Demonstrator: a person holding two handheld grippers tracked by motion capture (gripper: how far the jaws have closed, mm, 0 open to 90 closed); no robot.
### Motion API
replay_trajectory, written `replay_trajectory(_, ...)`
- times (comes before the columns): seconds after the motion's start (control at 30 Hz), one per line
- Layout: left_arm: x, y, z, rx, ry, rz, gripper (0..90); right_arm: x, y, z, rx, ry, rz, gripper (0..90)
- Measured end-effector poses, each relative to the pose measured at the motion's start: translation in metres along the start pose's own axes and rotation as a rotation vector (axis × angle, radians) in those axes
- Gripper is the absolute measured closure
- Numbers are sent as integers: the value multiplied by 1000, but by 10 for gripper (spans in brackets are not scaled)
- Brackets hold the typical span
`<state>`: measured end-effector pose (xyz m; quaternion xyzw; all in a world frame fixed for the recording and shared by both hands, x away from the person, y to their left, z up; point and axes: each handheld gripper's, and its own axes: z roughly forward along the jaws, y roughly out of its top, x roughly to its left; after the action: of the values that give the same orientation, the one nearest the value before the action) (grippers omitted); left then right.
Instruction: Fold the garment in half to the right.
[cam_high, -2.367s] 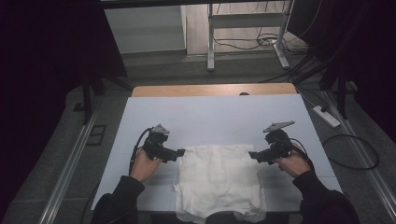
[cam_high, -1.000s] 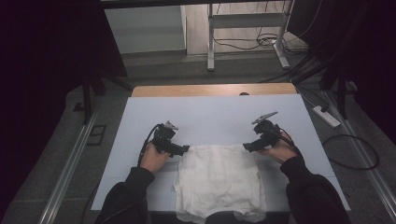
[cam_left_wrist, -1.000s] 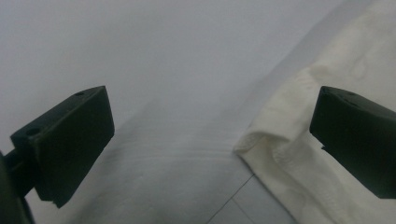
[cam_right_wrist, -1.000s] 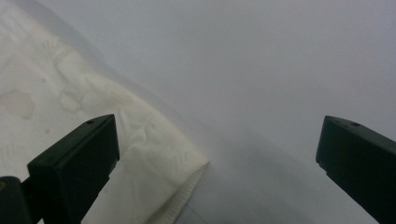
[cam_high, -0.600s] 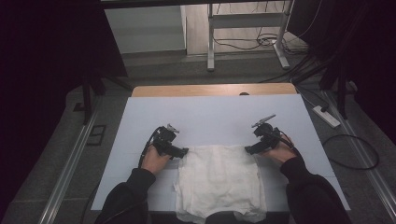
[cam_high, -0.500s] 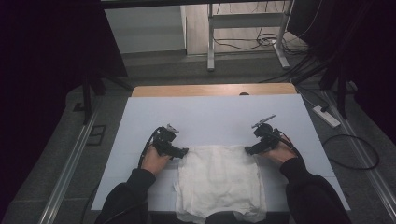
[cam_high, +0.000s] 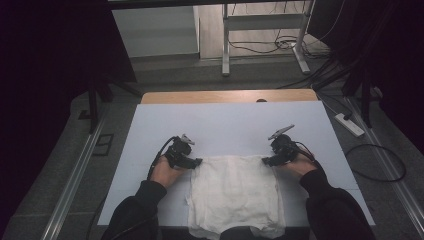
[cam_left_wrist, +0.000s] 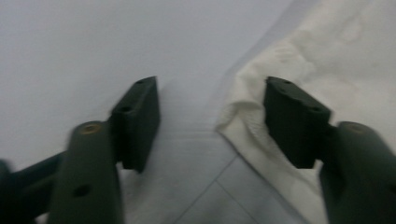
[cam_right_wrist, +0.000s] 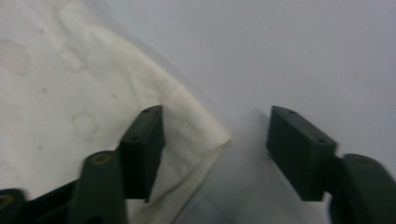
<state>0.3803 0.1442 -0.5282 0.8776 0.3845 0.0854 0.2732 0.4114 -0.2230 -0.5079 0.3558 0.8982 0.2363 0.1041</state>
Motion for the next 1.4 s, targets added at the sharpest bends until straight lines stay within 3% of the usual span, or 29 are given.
replay_trajectory(0.23, -7, 2, -2, 16, -43, -20, 672, 6, 1, -3, 3, 57, -47, 682)
replay_trajectory(0.33, -4, 1, -2, 13, -101, -51, 786, 8, 2, -4, 15, 91, -54, 817)
replay_trajectory(0.37, -3, 0, -2, 13, -116, -61, 831, 9, 2, -4, 17, 96, -56, 837)
replay_trajectory(0.5, -1, 1, -2, 17, -134, -62, 854, 11, 4, -4, 29, 87, -70, 851)
replay_trajectory(0.67, -2, 8, -5, -5, -82, -32, 858, 12, 5, -5, 22, 55, -99, 856)
replay_trajectory(1.07, 14, 25, -5, -74, 5, -26, 857, -8, 19, -4, -51, 3, -52, 859)
replay_trajectory(1.23, 19, 33, 0, -85, 47, -2, 857, -18, 27, 0, -72, -21, -39, 859)
replay_trajectory(1.4, 25, 40, 6, -82, 57, 3, 856, -25, 31, 6, -86, -36, -19, 859)
